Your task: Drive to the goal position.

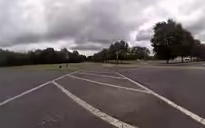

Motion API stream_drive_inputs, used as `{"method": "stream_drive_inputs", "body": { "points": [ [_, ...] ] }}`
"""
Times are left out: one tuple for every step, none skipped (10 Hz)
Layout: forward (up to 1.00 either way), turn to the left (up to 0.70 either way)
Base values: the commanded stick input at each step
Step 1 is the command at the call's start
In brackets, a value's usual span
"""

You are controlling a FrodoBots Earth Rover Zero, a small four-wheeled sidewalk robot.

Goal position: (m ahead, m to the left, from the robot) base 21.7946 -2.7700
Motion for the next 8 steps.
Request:
{"method": "stream_drive_inputs", "body": {
  "points": [
    [0.0,0.45],
    [0.0,0.45],
    [0.0,0.45],
    [0.0,0.45],
    [0.0,0.45],
    [0.0,0.45],
    [0.0,0.45],
    [0.0,0.45]
  ]
}}
